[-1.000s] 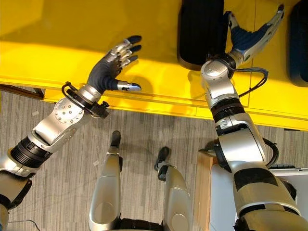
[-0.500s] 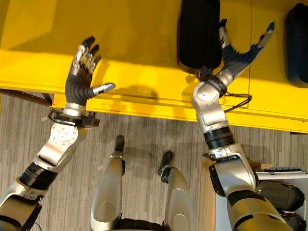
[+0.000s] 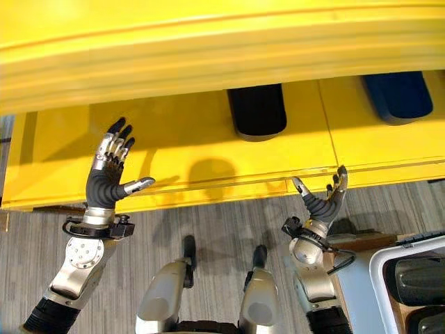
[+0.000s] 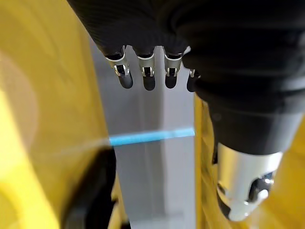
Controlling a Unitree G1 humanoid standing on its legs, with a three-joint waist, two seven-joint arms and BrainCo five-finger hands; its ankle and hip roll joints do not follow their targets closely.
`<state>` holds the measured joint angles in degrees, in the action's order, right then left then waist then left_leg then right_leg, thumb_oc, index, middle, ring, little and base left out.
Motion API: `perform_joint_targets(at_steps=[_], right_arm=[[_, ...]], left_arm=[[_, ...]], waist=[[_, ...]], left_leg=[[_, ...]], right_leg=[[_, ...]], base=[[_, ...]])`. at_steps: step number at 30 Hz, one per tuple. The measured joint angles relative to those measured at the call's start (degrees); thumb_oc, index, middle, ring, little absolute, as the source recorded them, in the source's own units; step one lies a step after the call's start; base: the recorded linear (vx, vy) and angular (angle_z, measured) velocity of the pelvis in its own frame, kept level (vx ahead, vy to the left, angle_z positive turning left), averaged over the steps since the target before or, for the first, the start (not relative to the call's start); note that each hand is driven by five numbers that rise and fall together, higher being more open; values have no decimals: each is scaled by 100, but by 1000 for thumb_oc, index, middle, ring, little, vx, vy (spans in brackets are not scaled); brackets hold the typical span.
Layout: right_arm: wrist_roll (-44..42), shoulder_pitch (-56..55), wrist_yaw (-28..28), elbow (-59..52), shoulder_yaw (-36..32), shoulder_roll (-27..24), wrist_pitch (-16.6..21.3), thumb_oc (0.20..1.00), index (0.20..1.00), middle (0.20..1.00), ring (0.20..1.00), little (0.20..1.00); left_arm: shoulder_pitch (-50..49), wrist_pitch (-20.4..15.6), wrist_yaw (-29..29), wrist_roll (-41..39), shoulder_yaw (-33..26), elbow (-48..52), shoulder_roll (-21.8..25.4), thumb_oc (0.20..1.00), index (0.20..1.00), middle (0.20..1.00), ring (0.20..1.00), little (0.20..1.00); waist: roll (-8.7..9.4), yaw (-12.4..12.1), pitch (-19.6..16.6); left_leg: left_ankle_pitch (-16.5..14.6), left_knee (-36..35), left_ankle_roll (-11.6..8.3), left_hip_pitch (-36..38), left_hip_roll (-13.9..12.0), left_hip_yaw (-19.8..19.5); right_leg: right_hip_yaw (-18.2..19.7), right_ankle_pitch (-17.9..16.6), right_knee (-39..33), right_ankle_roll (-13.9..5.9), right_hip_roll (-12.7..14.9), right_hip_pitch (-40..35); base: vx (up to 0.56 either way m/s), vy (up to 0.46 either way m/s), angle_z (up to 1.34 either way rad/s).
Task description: Move parts from the plastic box to the shelf.
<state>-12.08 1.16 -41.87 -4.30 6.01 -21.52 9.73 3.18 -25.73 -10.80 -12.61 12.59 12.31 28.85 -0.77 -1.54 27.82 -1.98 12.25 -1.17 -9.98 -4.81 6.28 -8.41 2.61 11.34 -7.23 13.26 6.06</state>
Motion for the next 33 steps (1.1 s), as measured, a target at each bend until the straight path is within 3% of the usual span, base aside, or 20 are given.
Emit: perform_joint_targets(at_steps=[3, 8, 11, 14, 15, 17, 21, 22, 23, 24, 25, 27, 29, 31, 33], right_arm=[[0, 31, 290, -259, -79, -442, 5, 1000, 1000, 1000, 1000, 1000], [-11, -63, 344, -287, -99, -438, -25, 1000, 1000, 1000, 1000, 1000], [-127, 183, 289, 135, -96, -435, -123, 1000, 1000, 1000, 1000, 1000], [-235, 591, -8, 672, -4, -195, -131, 1000, 1000, 1000, 1000, 1000], [-229, 584, -121, 636, 137, -108, -121, 1000, 1000, 1000, 1000, 1000], [-223, 599, -228, 623, 144, -76, -117, 1000, 1000, 1000, 1000, 1000], [-221, 510, -460, 621, 121, -65, -118, 1000, 1000, 1000, 1000, 1000], [-212, 539, -494, 604, 131, 55, -134, 1000, 1000, 1000, 1000, 1000], [-165, 869, -545, 636, 197, 262, -196, 1000, 1000, 1000, 1000, 1000], [-103, 937, -589, 704, 271, 349, -241, 1000, 1000, 1000, 1000, 1000], [0, 773, -705, 598, 296, 228, -249, 1000, 1000, 1000, 1000, 1000], [-3, 590, -802, 608, 202, 70, -274, 1000, 1000, 1000, 1000, 1000], [-5, 519, -833, 606, 113, 60, -293, 1000, 1000, 1000, 1000, 1000], [-12, 590, -783, 555, 211, 70, -370, 1000, 1000, 1000, 1000, 1000], [-15, 505, -790, 549, 289, 15, -385, 1000, 1000, 1000, 1000, 1000]], left_arm=[[-74, -111, -67, 270, 87, 63, 366, 1000, 1000, 1000, 1000, 1000], [-208, -224, 216, 246, 43, 176, 394, 1000, 1000, 1000, 1000, 1000], [40, -62, 232, 247, 113, 179, 419, 1000, 1000, 1000, 1000, 1000], [1129, 320, 666, 200, 972, 18, 471, 1000, 1000, 1000, 1000, 1000], [1297, 326, 822, 198, 1090, -1, 336, 1000, 1000, 1000, 1000, 1000], [1449, 435, 864, 198, 1128, -3, 210, 1000, 1000, 1000, 1000, 1000], [1340, 545, 923, 195, 1100, -4, 245, 1000, 1000, 1000, 1000, 1000], [1354, 607, 912, 192, 1129, 20, 251, 1000, 1000, 1000, 1000, 1000], [1237, 715, 845, 78, 1085, 154, 290, 1000, 1000, 1000, 1000, 1000], [1244, 865, 900, 32, 1144, 88, 221, 1000, 1000, 1000, 1000, 1000], [1261, 978, 972, -21, 1185, 68, 41, 1000, 1000, 1000, 1000, 1000], [1264, 981, 974, -31, 1145, 96, 4, 1000, 1000, 1000, 1000, 1000], [1261, 1002, 963, -40, 1073, 103, 64, 1000, 1000, 1000, 1000, 1000], [1236, 1103, 966, -41, 1065, 99, 138, 1000, 1000, 1000, 1000, 1000], [1292, 1190, 966, -41, 1032, 61, 51, 1000, 1000, 1000, 1000, 1000]], waist=[[54, 61, -322], [90, 56, -394], [104, 57, -396], [235, 95, -363], [335, 78, -393], [372, 63, -377], [477, 102, -383], [518, 119, -375], [533, -131, -314], [529, -115, -300], [403, 44, -362], [341, 86, -391], [388, 56, -413], [248, 71, -433], [174, 144, -452]], left_leg=[[-5, -19, -2, 123, 3, 52], [-93, -7, 11, 184, 6, 140], [-163, 214, 86, 123, 1, 300], [-595, 1048, 283, -150, 56, 467], [-704, 1097, 373, -102, 82, 627], [-801, 1185, 477, -157, 60, 771], [-831, 1220, 484, -209, 81, 943], [-802, 1319, 457, -169, 130, 1081], [-793, 1015, 550, 47, -82, 1385], [-761, 837, 608, 322, -134, 1734], [-856, 795, 573, 418, -150, 1706], [-861, 730, 544, 488, -179, 1703], [-847, 749, 450, 433, -167, 1691], [-757, 720, 489, 421, -202, 1725], [-712, 495, 414, 625, -330, 1866]], right_leg=[[-3, -15, -83, -4, 1, -126], [14, -39, -145, -11, 39, -214], [105, -135, -210, -50, 97, -221], [181, -408, -348, -172, 283, -294], [155, -580, -408, -48, 328, -278], [-82, -831, -545, 58, 421, -279], [-422, -812, -729, 60, 489, -357], [-492, -966, -739, -36, 442, -302], [-916, -1437, -598, -323, 525, -33], [-1167, -1533, -424, -234, 485, 93], [-1122, -1041, 259, 7, 559, 165], [-1136, -860, 513, -31, 666, 129], [-1118, -886, 96, -72, 675, -181], [-1269, -1123, -116, 42, 455, -175], [-1221, -1288, 46, 109, 426, -90]], base=[[-87, 171, -6], [-117, 144, -3], [-154, 148, -13], [-250, 247, -24], [-168, 167, -43], [-67, 65, -44], [-78, 141, -12], [-82, 234, -83], [-6, 48, -158], [-6, 42, -151], [0, 0, -70], [0, 0, -8], [-27, 59, 1], [-15, 31, -33], [0, 0, -38]])
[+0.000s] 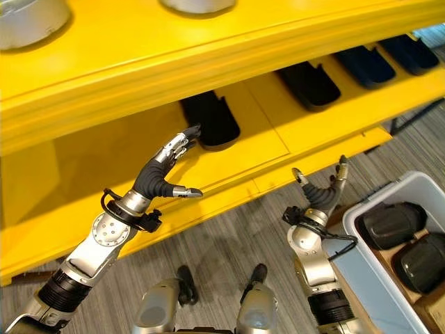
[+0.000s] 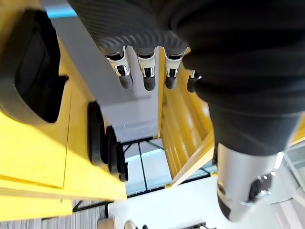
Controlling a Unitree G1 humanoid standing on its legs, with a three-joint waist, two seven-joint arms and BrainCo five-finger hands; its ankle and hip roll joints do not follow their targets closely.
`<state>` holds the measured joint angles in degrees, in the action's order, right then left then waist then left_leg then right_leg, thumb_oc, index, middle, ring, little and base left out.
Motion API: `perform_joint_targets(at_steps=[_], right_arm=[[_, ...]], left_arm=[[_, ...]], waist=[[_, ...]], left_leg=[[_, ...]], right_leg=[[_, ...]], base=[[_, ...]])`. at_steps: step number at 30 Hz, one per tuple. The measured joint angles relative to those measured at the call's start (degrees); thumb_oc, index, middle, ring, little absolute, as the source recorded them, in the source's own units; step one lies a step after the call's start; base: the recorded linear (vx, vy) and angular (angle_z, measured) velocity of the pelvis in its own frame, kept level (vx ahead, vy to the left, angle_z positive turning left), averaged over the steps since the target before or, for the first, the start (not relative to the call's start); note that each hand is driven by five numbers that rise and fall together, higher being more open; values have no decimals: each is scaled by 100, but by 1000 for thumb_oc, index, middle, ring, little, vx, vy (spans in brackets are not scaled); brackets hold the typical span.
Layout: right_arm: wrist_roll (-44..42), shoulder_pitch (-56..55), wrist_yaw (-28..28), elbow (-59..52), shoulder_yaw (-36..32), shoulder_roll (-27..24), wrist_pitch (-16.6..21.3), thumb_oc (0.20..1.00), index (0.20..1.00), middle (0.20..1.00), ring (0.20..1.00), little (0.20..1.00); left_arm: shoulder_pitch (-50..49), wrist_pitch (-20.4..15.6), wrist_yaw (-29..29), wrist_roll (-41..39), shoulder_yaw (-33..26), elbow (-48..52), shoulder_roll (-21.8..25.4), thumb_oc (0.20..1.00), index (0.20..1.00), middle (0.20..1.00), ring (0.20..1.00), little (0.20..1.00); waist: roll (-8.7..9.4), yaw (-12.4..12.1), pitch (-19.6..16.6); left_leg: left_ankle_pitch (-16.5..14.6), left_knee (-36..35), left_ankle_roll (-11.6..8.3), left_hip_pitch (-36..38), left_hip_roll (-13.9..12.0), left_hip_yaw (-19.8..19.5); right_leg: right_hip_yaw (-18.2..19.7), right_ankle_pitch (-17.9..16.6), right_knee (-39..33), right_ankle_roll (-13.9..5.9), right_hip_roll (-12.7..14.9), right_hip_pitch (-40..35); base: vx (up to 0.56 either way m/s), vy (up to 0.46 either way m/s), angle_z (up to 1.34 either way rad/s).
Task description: Move parts from the plastic box to the shelf.
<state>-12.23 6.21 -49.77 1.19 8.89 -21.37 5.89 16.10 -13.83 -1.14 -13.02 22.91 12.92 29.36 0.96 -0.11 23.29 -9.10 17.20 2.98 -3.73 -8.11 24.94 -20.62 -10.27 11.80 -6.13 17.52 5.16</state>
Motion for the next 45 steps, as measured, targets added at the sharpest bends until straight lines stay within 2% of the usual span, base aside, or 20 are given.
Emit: perform_joint_targets(at_steps=[2, 3, 4, 5, 6, 8, 12, 15, 25, 29, 32, 34, 35, 36, 37, 40, 42, 43, 44, 45], right_arm=[[1, 15, 1, 0, -102, -3, -1, 1000, 1000, 1000, 1000, 1000], [310, 250, -80, 729, 149, 135, 84, 1000, 1000, 1000, 1000, 1000], [475, 640, -64, 1597, 253, 332, -65, 1000, 1000, 1000, 1000, 1000], [445, 92, -14, 825, -456, 812, -345, 1000, 1000, 1000, 1000, 1000], [455, -271, -69, 356, -674, 742, -341, 1000, 1000, 1000, 1000, 1000], [630, -304, -122, 226, -772, 55, -431, 1000, 1000, 1000, 1000, 1000], [841, -111, -212, 102, -878, -840, -448, 1000, 1000, 1000, 1000, 1000], [838, -149, -192, 168, -841, -824, -473, 1000, 1000, 1000, 1000, 1000], [651, 160, 247, 721, -768, -882, -416, 1000, 1000, 1000, 1000, 1000], [569, 296, 489, 833, -767, -886, -422, 1000, 1000, 1000, 1000, 1000], [570, 485, 782, 1113, -327, -882, -421, 1000, 1000, 1000, 1000, 1000], [569, 607, 973, 977, -61, -836, -400, 1000, 1000, 1000, 1000, 1000], [559, 645, 1021, 988, -4, -835, -399, 1000, 1000, 1000, 1000, 1000], [532, 721, 1113, 986, 123, -831, -401, 1000, 1000, 1000, 1000, 1000], [452, 664, 1127, 966, 148, -790, -408, 1000, 1000, 1000, 1000, 1000], [449, 134, 1037, 664, -35, -530, -424, 1000, 1000, 1000, 1000, 1000], [455, 151, 903, 737, 12, -77, -426, 1000, 1000, 1000, 1000, 1000], [458, 201, 899, 747, 160, -48, -428, 1000, 1000, 1000, 1000, 1000], [452, 303, 896, 756, 282, 2, -431, 1000, 1000, 1000, 1000, 1000], [441, 378, 900, 749, 331, 11, -430, 1000, 1000, 1000, 1000, 1000]], left_arm=[[-1, 2, 0, 0, -30, 1, 14, 1000, 1000, 1000, 1000, 1000], [-354, -150, -192, -115, 47, 295, 302, 1000, 1000, 1000, 1000, 1000], [-901, -330, -141, -101, -73, 901, 789, 1000, 1000, 1000, 1000, 1000], [-2554, -609, -170, -252, -1413, 1361, 798, 1000, 1000, 1000, 1000, 1000], [-2625, -590, -186, -337, -1681, 1137, 806, 1000, 1000, 1000, 1000, 1000], [-2173, -697, -151, -656, -1824, 712, 476, 1000, 1000, 1000, 1000, 1000], [-1112, -974, 263, -833, -1464, 775, 466, 1000, 1000, 1000, 1000, 1000], [-875, -952, 281, -883, -1212, 767, 356, 1000, 1000, 1000, 1000, 1000], [-16, -448, 51, -542, -87, 760, -92, 1000, 1000, 1000, 1000, 1000], [317, -183, -206, -333, 174, 705, -213, 1000, 1000, 1000, 1000, 1000], [245, -50, -499, -328, 171, 703, -304, 1000, 1000, 1000, 1000, 1000], [186, -20, -597, -318, 157, 704, -295, 1000, 1000, 1000, 1000, 1000], [144, -17, -648, -318, 133, 705, -295, 1000, 1000, 1000, 1000, 1000], [-65, -14, -681, -319, 20, 699, -301, 1000, 1000, 1000, 1000, 1000], [-278, -5, -655, -324, -36, 638, -311, 1000, 1000, 1000, 1000, 1000], [-332, -3, -412, -357, -175, 531, -404, 1000, 1000, 1000, 1000, 1000], [-442, 11, -285, -389, -179, 525, -378, 1000, 1000, 1000, 1000, 1000], [-447, 34, -272, -388, -165, 516, -369, 1000, 1000, 1000, 1000, 1000], [-448, 54, -247, -388, -160, 494, -357, 1000, 1000, 1000, 1000, 1000], [-452, 69, -211, -388, -157, 443, -369, 1000, 1000, 1000, 1000, 1000]], waist=[[-5, -3, -3], [72, 79, -149], [324, 26, -215], [249, -764, -282], [219, -679, -275], [-5, -494, -361], [-56, 90, -459], [-147, 357, -497], [-238, 887, -502], [-397, 995, -412], [-280, 735, -372], [-258, 678, -386], [-247, 633, -384], [-182, 401, -355], [-175, 352, -353], [-88, 458, -429], [-140, 236, -461], [-175, 146, -459], [-197, 76, -463], [-198, 45, -464]], left_leg=[[-27, 10, -17, 12, 6, 6], [26, -64, -35, -181, 37, 205], [54, -99, -222, -217, -79, 640], [66, 401, -562, -178, -683, 1451], [83, 500, -536, -86, -668, 1571], [39, 601, -517, 127, -702, 1215], [164, -206, -756, -2, -891, 895], [855, -578, -739, 114, -903, 949], [882, -720, -740, 515, -923, 1539], [1056, -704, -936, 599, -1006, 1486], [1135, -88, -1024, 601, -1018, 405], [942, -303, -1182, 347, -819, -770], [932, -481, -1173, 288, -718, -1051], [850, -591, -1104, 270, -324, -1923], [777, -364, -1020, 54, 102, -2195], [492, -252, -509, -228, 650, -863], [569, -938, -398, -184, 1049, -969], [782, -1200, -305, -58, 1020, -1030], [953, -1299, 74, 61, 973, -1018], [923, -1343, 125, 175, 983, -969]], right_leg=[[-1, 23, 78, 34, 33, 19], [-79, 518, 606, -265, 70, 405], [-270, 1614, 2006, 10, 115, 1044], [-1102, 1412, 853, 1245, -880, 992], [-1127, 1333, 239, 1321, -1073, 603], [-885, 1185, -198, 1303, -1238, 211], [-608, 1287, -438, 1160, -1517, 89], [-502, 1388, -271, 1165, -1563, 175], [-56, 1740, 282, 1148, -1550, 403], [173, 1789, 329, 1254, -1669, 434], [792, 1847, 403, 1277, -1843, 346], [1108, 1630, 140, 1334, -1916, 261], [1236, 1542, 52, 1299, -1954, 250], [1681, 1415, -107, 1334, -2060, 179], [1724, 1312, -484, 1291, -2102, -144], [1351, 1329, -809, 1254, -2022, -544], [1344, 1333, -791, 1251, -2217, -545], [1375, 1352, -772, 1235, -2312, -566], [1400, 1443, -669, 1126, -2356, -561], [1421, 1570, -501, 937, -2325, -545]], base=[[-80, -973, -3], [-119, -1191, -30], [-85, -412, -250], [-55, -221, -245], [-39, -151, -243], [-19, -139, -81], [5, -132, -58], [51, -157, -31], [79, -136, -27], [159, -131, -29], [159, -87, -82], [143, -26, -103], [204, -51, -117], [236, -39, -145], [231, 4, -101], [211, 101, 52], [150, 157, 28], [115, 146, -24], [91, 113, -30], [66, 80, -29]])
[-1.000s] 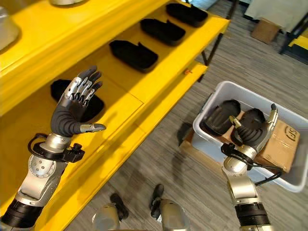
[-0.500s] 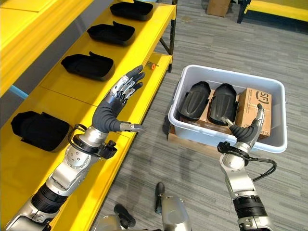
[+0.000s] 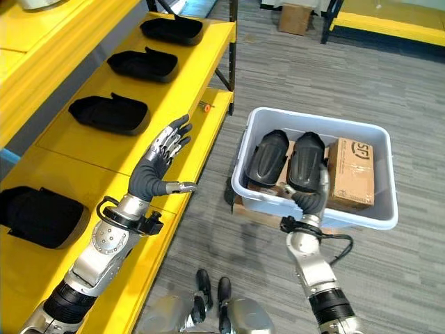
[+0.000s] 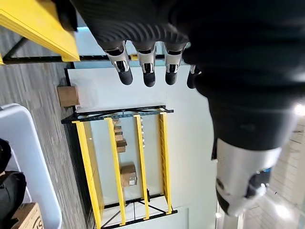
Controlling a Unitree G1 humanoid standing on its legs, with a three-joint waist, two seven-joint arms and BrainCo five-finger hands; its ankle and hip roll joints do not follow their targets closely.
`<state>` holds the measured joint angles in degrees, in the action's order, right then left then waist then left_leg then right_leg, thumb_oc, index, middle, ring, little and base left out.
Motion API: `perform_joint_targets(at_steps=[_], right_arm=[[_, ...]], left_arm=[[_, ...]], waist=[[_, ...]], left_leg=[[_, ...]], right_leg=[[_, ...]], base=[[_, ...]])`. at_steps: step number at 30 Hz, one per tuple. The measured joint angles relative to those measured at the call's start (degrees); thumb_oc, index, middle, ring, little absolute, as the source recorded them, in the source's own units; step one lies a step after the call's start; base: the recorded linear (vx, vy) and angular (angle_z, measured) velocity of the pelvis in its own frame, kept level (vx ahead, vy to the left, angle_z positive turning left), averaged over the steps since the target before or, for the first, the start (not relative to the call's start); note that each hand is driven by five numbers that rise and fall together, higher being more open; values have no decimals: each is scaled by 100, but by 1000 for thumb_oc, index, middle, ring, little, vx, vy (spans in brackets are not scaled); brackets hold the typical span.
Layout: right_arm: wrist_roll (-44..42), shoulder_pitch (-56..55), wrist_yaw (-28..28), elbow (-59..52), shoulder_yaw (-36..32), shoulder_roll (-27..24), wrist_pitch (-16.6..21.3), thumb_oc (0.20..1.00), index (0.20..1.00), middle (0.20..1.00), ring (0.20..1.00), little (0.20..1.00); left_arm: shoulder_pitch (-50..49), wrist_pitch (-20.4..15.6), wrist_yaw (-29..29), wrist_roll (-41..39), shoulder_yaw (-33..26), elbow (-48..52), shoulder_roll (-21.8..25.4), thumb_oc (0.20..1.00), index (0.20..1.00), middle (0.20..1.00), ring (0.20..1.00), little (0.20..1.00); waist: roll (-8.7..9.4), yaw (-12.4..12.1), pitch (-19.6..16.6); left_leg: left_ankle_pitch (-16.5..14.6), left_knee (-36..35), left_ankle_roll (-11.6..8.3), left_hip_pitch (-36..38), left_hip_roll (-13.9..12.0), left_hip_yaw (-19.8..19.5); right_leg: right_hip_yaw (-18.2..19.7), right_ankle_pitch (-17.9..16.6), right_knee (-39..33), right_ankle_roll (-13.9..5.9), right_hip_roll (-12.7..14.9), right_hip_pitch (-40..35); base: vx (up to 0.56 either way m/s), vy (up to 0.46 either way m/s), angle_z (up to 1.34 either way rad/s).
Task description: Move parts from the plastic box to the shelf.
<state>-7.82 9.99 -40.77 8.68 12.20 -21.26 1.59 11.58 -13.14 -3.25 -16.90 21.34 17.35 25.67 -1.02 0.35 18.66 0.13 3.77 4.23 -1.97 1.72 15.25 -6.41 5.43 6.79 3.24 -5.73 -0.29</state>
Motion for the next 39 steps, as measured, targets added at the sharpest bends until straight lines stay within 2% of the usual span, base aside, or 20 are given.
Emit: perform_joint_targets(at_steps=[1, 3, 6, 7, 8, 11, 13, 15, 16, 17, 18, 19, 20, 21, 22, 23, 26, 29, 31, 39], right_arm=[[-38, 61, -5, 1, -24, -1, 2, 1000, 1000, 1000, 1000, 1000], [-123, 93, -60, 2, -51, -18, 3, 1000, 1000, 1000, 1000, 1000], [-230, 108, -123, 77, -22, -10, -2, 1000, 1000, 1000, 1000, 1000], [-239, 142, -169, 163, -23, -13, -7, 1000, 1000, 1000, 1000, 1000], [-276, 147, -275, 256, -23, -12, -7, 1000, 1000, 1000, 1000, 1000], [-337, 148, -450, 476, -34, 51, 7, 1000, 1000, 1000, 1000, 1000], [-327, 154, -423, 490, -32, 126, 11, 1000, 1000, 1000, 1000, 1000], [-313, 237, -370, 488, -7, 269, 11, 1000, 1000, 1000, 1000, 1000], [-312, 275, -334, 458, 47, 401, 11, 1000, 1000, 1000, 1000, 1000], [-280, 335, -300, 461, 282, 474, 8, 1000, 1000, 1000, 1000, 1000], [-104, 420, -282, 334, 230, 298, 1, 1000, 1000, 1000, 1000, 1000], [29, 513, -264, 293, 220, 181, 0, 1000, 1000, 1000, 1000, 1000], [121, 643, -227, 290, 217, 64, -48, 1000, 1000, 1000, 1000, 1000], [201, 704, -215, 284, 192, -43, -87, 1000, 1000, 1000, 1000, 1000], [204, 711, -216, 284, 192, -56, -91, 1000, 1000, 1000, 1000, 1000], [283, 785, -205, 260, 249, -369, -147, 1000, 1000, 1000, 1000, 1000], [423, 836, -192, 202, 223, -827, -178, 1000, 1000, 1000, 1000, 1000], [428, 886, -142, 215, 192, -883, -174, 1000, 1000, 1000, 1000, 1000], [418, 846, -86, 232, 169, -882, -173, 1000, 1000, 1000, 1000, 1000], [219, 797, 205, 242, 147, -630, -166, 1000, 1000, 1000, 1000, 1000]], left_arm=[[-9, 0, 47, 0, -2, -4, 22, 1000, 1000, 1000, 1000, 1000], [-9, -2, 78, 0, 0, -4, 32, 1000, 1000, 1000, 1000, 1000], [0, 3, 100, 1, 46, -7, -18, 1000, 1000, 1000, 1000, 1000], [18, 14, 113, 1, 71, -24, -59, 1000, 1000, 1000, 1000, 1000], [55, 42, 181, 1, 115, -70, -81, 1000, 1000, 1000, 1000, 1000], [86, 72, 337, 2, 168, -199, 59, 1000, 1000, 1000, 1000, 1000], [120, 122, 392, 16, 184, -255, 178, 1000, 1000, 1000, 1000, 1000], [120, 148, 463, 61, 210, -284, 306, 1000, 1000, 1000, 1000, 1000], [94, 171, 462, 62, 225, -289, 446, 1000, 1000, 1000, 1000, 1000], [82, 240, 510, 41, 183, -294, 619, 1000, 1000, 1000, 1000, 1000], [73, 379, 545, -7, 147, -356, 456, 1000, 1000, 1000, 1000, 1000], [72, 391, 554, -5, 199, -347, 369, 1000, 1000, 1000, 1000, 1000], [46, 412, 582, -1, 247, -351, 294, 1000, 1000, 1000, 1000, 1000], [40, 432, 590, -1, 319, -355, 225, 1000, 1000, 1000, 1000, 1000], [40, 432, 591, -1, 326, -357, 216, 1000, 1000, 1000, 1000, 1000], [-27, 368, 593, -5, 344, -341, 148, 1000, 1000, 1000, 1000, 1000], [-23, 271, 579, -4, 308, -342, 94, 1000, 1000, 1000, 1000, 1000], [193, 170, 507, 0, 218, -346, 53, 1000, 1000, 1000, 1000, 1000], [298, 166, 401, 0, 220, -349, 49, 1000, 1000, 1000, 1000, 1000], [470, 170, 78, 20, 227, -336, 60, 1000, 1000, 1000, 1000, 1000]], waist=[[-7, -19, -1], [13, -92, 0], [47, -329, 20], [47, -379, 22], [46, -404, 26], [135, -600, 55], [232, -654, 69], [375, -720, 106], [457, -755, 148], [682, -778, 152], [443, -718, 248], [355, -714, 267], [302, -680, 285], [229, -578, 325], [223, -571, 328], [53, -384, 355], [-285, -171, 349], [-323, 66, 366], [-319, 14, 367], [-338, 243, 356]], left_leg=[[-51, -30, 68, 120, 14, 76], [-119, -55, 141, 274, 77, 228], [-225, 55, 255, 311, 64, 419], [-271, 96, 318, 309, 45, 413], [-341, 160, 278, 308, -3, 299], [-462, 449, 6, 219, -284, 160], [-501, 690, -180, -49, -491, -31], [-477, 827, -376, -297, -672, -237], [-445, 899, -515, -345, -892, -261], [-377, 938, -920, -315, -1234, -402], [-220, 806, -1032, -339, -1795, -607], [-59, 683, -901, -376, -2011, -599], [191, 545, -702, -402, -2037, -584], [472, 396, -631, -382, -2077, -509], [498, 379, -621, -376, -2078, -501], [1002, 91, -690, -188, -2069, -411], [1384, 22, -998, -119, -2081, -298], [1425, 42, -1046, -77, -2185, -126], [1424, 46, -1046, -8, -2186, -4], [1421, 319, -1049, 119, -2137, 190]], right_leg=[[-42, 220, 188, -141, 50, 4], [-320, 523, 570, -172, 228, 56], [-1028, 858, 1174, -324, 668, 220], [-1163, 982, 1586, -448, 861, 371], [-1122, 965, 2028, -546, 1256, 509], [-709, 615, 1771, -1089, 2105, 497], [-570, 149, 965, -1330, 2431, 393], [-524, -385, 146, -1436, 2687, 379], [-607, -682, -169, -1313, 2684, 319], [-914, -831, -333, -1283, 2444, 139], [-1029, -821, -206, -1176, 1787, 165], [-987, -687, -115, -979, 1569, 360], [-973, -647, 28, -819, 1447, 547], [-1009, -629, 77, -729, 1399, 584], [-1015, -625, 82, -722, 1399, 586], [-983, -554, 154, -620, 1377, 616], [-920, -525, 168, -576, 1321, 670], [-817, -410, 316, -531, 1239, 822], [-700, -286, 562, -512, 1253, 934], [-482, 244, 1442, -431, 1414, 1212]], base=[[56, 59, -26], [38, 0, -31], [24, -122, -35], [50, -213, -8], [47, -358, 6], [36, -517, 18], [100, -632, 38], [133, -577, 24], [153, -837, 13], [186, -870, 21], [134, -656, 9], [112, -261, -10], [56, -107, -22], [46, -116, -12], [11, -70, -13], [-8, -88, -26], [20, -118, -31], [134, -133, -22], [96, -62, -20], [103, -55, -9]])
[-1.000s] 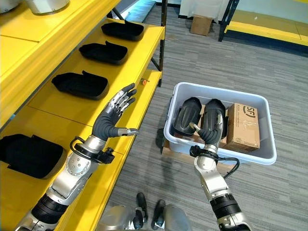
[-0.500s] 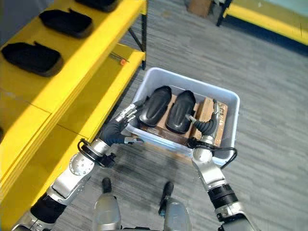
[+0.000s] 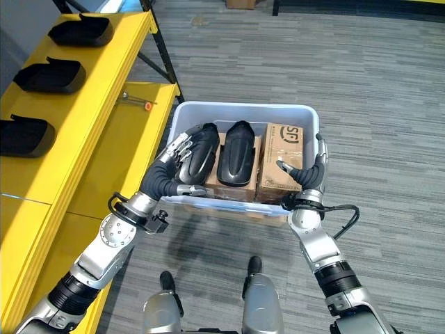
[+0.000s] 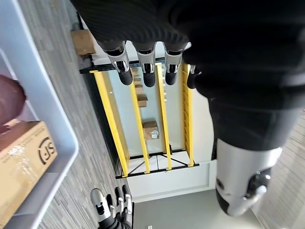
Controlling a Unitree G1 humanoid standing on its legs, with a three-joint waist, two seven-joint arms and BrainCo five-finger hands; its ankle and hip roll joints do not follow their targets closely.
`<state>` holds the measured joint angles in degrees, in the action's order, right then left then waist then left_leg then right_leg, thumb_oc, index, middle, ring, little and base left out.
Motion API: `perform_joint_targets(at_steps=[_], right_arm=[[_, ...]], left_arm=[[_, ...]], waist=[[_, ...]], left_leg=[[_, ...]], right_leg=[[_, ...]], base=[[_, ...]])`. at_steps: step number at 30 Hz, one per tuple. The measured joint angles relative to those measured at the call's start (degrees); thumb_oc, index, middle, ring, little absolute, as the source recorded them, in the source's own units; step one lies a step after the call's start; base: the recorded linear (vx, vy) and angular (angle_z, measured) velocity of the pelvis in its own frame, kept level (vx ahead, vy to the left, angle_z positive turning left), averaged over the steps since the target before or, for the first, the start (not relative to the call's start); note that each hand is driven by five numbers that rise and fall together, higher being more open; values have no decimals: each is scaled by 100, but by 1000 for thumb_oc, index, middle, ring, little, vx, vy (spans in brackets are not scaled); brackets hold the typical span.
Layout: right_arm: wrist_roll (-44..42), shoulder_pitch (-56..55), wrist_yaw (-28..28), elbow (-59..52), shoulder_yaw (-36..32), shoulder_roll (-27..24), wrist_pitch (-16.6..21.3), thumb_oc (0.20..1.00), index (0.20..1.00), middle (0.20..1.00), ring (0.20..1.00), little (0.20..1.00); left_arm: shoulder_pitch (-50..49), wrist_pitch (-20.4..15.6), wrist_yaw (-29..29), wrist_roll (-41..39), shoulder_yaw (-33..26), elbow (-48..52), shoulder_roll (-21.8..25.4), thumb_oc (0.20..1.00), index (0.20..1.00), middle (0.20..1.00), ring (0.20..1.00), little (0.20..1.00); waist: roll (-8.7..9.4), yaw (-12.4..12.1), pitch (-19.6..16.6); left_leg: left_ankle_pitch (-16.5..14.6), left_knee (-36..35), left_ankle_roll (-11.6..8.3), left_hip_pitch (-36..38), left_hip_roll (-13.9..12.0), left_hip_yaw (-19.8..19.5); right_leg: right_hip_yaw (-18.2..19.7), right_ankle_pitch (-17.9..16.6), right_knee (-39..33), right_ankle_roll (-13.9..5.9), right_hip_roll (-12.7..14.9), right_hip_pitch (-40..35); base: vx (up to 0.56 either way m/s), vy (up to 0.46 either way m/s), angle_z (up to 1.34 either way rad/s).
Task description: Move parts from the plastic box to the shelf.
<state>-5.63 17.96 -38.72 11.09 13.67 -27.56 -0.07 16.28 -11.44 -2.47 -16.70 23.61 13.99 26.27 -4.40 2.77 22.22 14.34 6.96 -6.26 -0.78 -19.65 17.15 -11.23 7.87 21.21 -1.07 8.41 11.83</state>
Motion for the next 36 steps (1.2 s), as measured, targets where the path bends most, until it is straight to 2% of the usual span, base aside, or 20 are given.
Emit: perform_joint_targets(at_steps=[4, 6, 7, 8, 9, 10, 11, 12, 13, 14, 16, 17, 18, 19, 21, 27, 30, 31, 32, 36], right_arm=[[4, -36, 83, -12, -29, -24, -25, 1000, 1000, 1000, 1000, 1000], [16, -89, 84, -31, -37, -21, -39, 1000, 1000, 1000, 1000, 1000], [20, -77, 86, -24, -12, 22, -39, 1000, 1000, 1000, 1000, 1000], [23, -79, 91, -11, 56, 55, -36, 1000, 1000, 1000, 1000, 1000], [19, -89, 91, 9, 57, 44, -37, 1000, 1000, 1000, 1000, 1000], [17, -173, 36, -20, 5, 20, -30, 1000, 1000, 1000, 1000, 1000], [11, -130, 86, -39, 31, -38, -17, 1000, 1000, 1000, 1000, 1000], [11, -115, 86, -56, 32, -55, -8, 1000, 1000, 1000, 1000, 1000], [7, -76, 78, -71, 27, -82, -6, 1000, 1000, 1000, 1000, 1000], [8, -63, 43, -94, -4, -51, 10, 1000, 1000, 1000, 1000, 1000], [-12, -35, 21, -92, -1, -29, 28, 1000, 1000, 1000, 1000, 1000], [-82, 11, 32, -90, -3, 50, 40, 1000, 1000, 1000, 1000, 1000], [-93, 73, 37, -93, 3, 138, 53, 1000, 1000, 1000, 1000, 1000], [-79, 334, 22, -113, 0, 318, 51, 1000, 1000, 1000, 1000, 1000], [-18, 689, -68, -127, -20, 383, 40, 1000, 1000, 1000, 1000, 1000], [29, 997, -404, -117, -315, 392, -161, 1000, 1000, 1000, 1000, 1000], [29, 1295, -440, -92, -296, 407, -303, 1000, 1000, 1000, 1000, 1000], [30, 1350, -488, -79, -310, 404, -343, 1000, 1000, 1000, 1000, 1000], [36, 1392, -553, -79, -330, 404, -343, 1000, 1000, 1000, 1000, 1000], [80, 2104, -901, 395, -498, 391, -443, 1000, 1000, 1000, 1000, 1000]], left_arm=[[215, 9, -299, -17, 7, -8, -34, 1000, 1000, 1000, 1000, 1000], [376, 38, -312, -13, 11, -9, -59, 1000, 1000, 1000, 1000, 1000], [380, 54, -316, -6, 16, -15, -73, 1000, 1000, 1000, 1000, 1000], [348, 87, -317, 0, 52, -81, -98, 1000, 1000, 1000, 1000, 1000], [317, 122, -359, 50, 97, -156, -97, 1000, 1000, 1000, 1000, 1000], [346, 202, -531, 190, 146, -210, -111, 1000, 1000, 1000, 1000, 1000], [444, 207, -715, 206, 130, -270, -61, 1000, 1000, 1000, 1000, 1000], [459, 209, -779, 205, 130, -298, -72, 1000, 1000, 1000, 1000, 1000], [475, 221, -795, 162, 131, -299, -114, 1000, 1000, 1000, 1000, 1000], [609, 230, -794, 154, 131, -324, -120, 1000, 1000, 1000, 1000, 1000], [783, 284, -799, 152, 149, -364, -137, 1000, 1000, 1000, 1000, 1000], [791, 332, -829, 152, 150, -364, -140, 1000, 1000, 1000, 1000, 1000], [791, 358, -879, 152, 144, -360, -121, 1000, 1000, 1000, 1000, 1000], [828, 376, -927, 152, 98, -356, -88, 1000, 1000, 1000, 1000, 1000], [914, 422, -918, 154, 108, -356, -79, 1000, 1000, 1000, 1000, 1000], [886, 507, -896, 187, 102, -353, -102, 1000, 1000, 1000, 1000, 1000], [884, 495, -910, 217, 85, -358, -102, 1000, 1000, 1000, 1000, 1000], [866, 455, -905, 215, 81, -356, -100, 1000, 1000, 1000, 1000, 1000], [869, 416, -889, 216, 46, -335, -84, 1000, 1000, 1000, 1000, 1000], [1019, 347, -690, 215, -68, -308, -56, 1000, 1000, 1000, 1000, 1000]], waist=[[-126, 147, -34], [-106, 245, -30], [-122, 228, -18], [-101, 204, 13], [-154, 234, -8], [-187, 252, 44], [-98, 116, 136], [-88, 13, 144], [-279, 10, 145], [-262, -9, 240], [-132, -48, 334], [-107, -77, 370], [-66, -170, 396], [33, -340, 511], [97, -386, 671], [36, -613, 834], [7, -716, 932], [2, -856, 958], [1, -882, 958], [5, -1007, 958]], left_leg=[[59, 69, -28, -46, 59, 379], [105, 427, -97, -312, 34, 426], [85, 837, -119, -600, -62, 250], [-235, 987, -307, -806, -33, -199], [-494, -93, -267, -654, 127, -221], [-473, -728, -281, -612, 133, -268], [-630, -776, -42, -615, 389, -680], [-719, -697, 84, -614, 536, -856], [-998, -270, 324, -625, 602, -596], [-848, -139, 166, -643, 660, -612], [-861, -84, 158, -755, 1023, -619], [-859, -81, 175, -764, 1148, -677], [-859, -92, 205, -765, 1210, -686], [-857, -86, 227, -774, 1254, -713], [-819, -90, 250, -865, 1245, -848], [-732, -86, 146, -1189, 1123, -1163], [-706, -47, 132, -1441, 1105, -1208], [-704, -44, 130, -1459, 1105, -1211], [-704, -29, 129, -1534, 1104, -1241], [-641, 173, 113, -2244, 1084, -1378]], right_leg=[[123, 47, 299, -4, 64, 216], [113, 206, 514, 87, 179, 345], [231, 190, 503, 111, 174, 366], [298, 163, 442, 96, 168, 356], [333, 80, 319, 144, 152, 320], [429, 72, 277, 135, 91, 216], [785, 27, 285, 61, 112, 239], [897, 22, 296, 65, 162, 287], [843, -57, 328, -129, 143, 263], [908, -33, 424, -299, 197, 265], [910, -124, 233, -444, 571, 201], [879, -222, 92, -579, 682, 96], [822, -249, 26, -618, 743, 33], [759, -280, -46, -684, 763, -16], [606, -265, -51, -710, 763, -31], [237, -201, -107, -696, 651, 34], [221, -188, -15, -675, 634, 279], [214, -168, -10, -684, 634, 299], [184, -148, 22, -682, 635, 351], [128, -89, 359, -624, 639, 1053]], base=[[22, -43, -5], [110, 219, 21], [158, 292, -6], [225, 611, -38], [176, 719, -48], [177, 834, -83], [84, 514, -103], [37, 340, -129], [11, 224, -92], [6, 204, -40], [-10, 112, 30], [-52, 58, 45], [-83, 43, 35], [-75, 24, 27], [-64, -6, 31], [-89, -15, 20], [-63, -1, 6], [-101, -38, 11], [-105, -46, 15], [-79, -24, 11]])
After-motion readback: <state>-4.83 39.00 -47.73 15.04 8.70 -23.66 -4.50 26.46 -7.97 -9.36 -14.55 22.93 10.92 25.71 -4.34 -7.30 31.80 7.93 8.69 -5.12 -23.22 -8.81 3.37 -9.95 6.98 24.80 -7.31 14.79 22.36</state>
